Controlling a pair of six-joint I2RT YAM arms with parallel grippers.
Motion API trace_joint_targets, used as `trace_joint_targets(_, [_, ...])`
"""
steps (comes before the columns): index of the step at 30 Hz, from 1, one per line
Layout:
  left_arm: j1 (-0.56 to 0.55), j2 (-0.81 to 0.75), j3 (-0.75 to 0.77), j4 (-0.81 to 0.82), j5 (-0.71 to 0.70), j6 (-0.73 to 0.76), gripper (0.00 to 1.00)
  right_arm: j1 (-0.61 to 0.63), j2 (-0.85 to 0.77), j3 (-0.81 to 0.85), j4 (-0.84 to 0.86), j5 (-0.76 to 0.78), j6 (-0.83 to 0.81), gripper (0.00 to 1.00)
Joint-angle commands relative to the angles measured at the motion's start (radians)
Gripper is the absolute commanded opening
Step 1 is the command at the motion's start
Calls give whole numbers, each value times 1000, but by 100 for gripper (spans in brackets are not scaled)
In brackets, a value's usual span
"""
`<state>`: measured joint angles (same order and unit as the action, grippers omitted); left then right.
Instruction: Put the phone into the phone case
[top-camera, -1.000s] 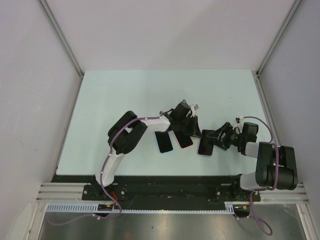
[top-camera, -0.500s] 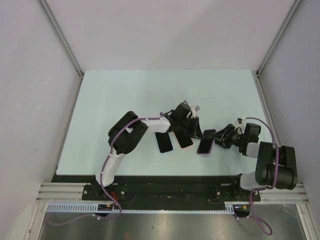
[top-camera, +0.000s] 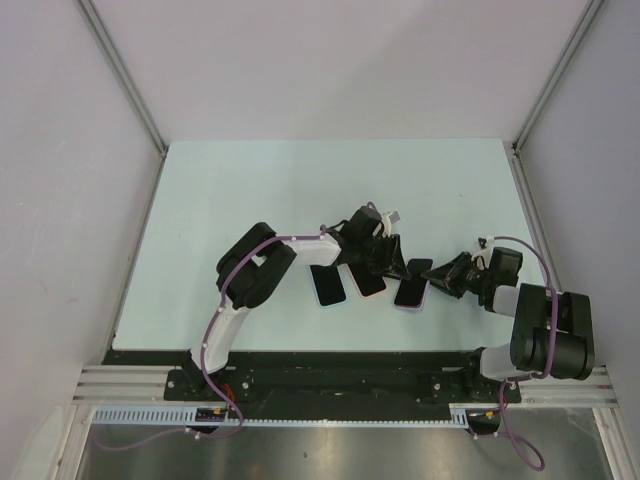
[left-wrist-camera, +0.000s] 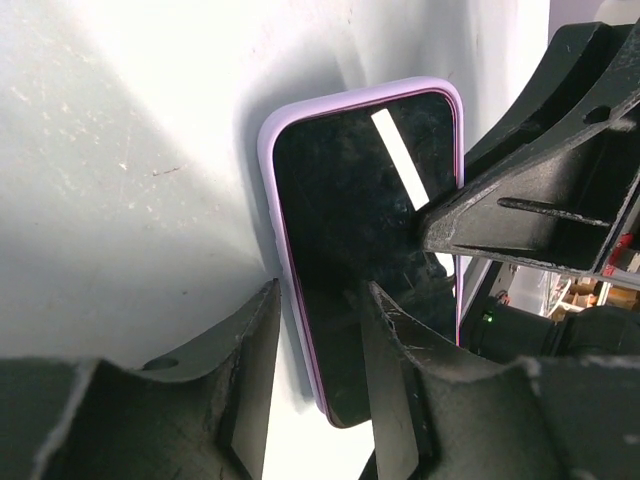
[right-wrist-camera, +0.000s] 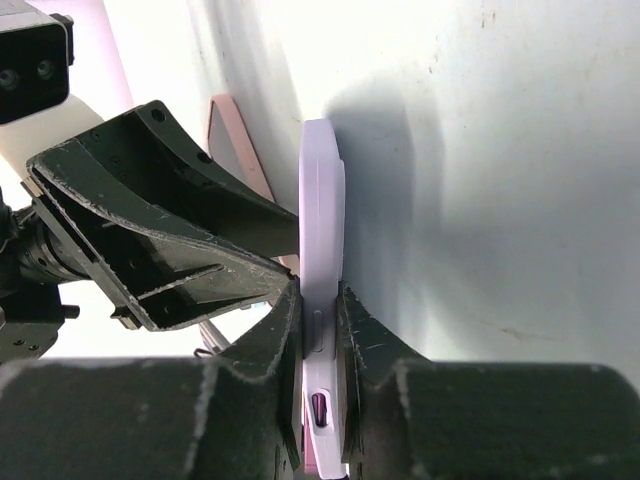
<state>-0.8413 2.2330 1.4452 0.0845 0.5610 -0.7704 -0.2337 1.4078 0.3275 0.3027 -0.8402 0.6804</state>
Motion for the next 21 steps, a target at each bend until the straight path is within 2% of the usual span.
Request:
trace_joint_targets(1, [-5,-15,-6,17,19,2,41,-4,-9,7,32,-22,13,20])
trace_joint_targets(3, [-7,-12,-3,20,25,-1,39,-3,16,7,45,-40,11,32])
trace_joint_targets(7, [-7,0,12,26,40,-9,35,-3,85,7,94,-77,16,33])
trace_joint_targets(8, [-5,-1,18,26,48,-10,34,-1,98,7,107,-86,19,32])
trace_joint_targets(10, [-5,-7,23,20,59,-9,33,-3,138,7,139,-106,33,23])
trace_joint_targets(11, [-4,-13,32,17,63,-6,33,-4,148,5,153,-114,48,17])
trace_joint_targets(12, [-1,-28,37,6,68,2,34,-4,154,5,164,-129,56,6])
trace_joint_targets(13, [1,-39,41,1,69,5,35,-6,155,5,179,-135,61,2])
trace_joint_targets(17, [36,-117,38,-60,57,52,43,-4,126,8,205,-157,84,0])
trace_joint_targets(20, [82,-212,-12,-77,51,89,53,25,105,8,266,-187,100,0])
trace_joint_targets(21, [108,-240,-31,-77,50,100,59,42,100,8,294,-213,129,0])
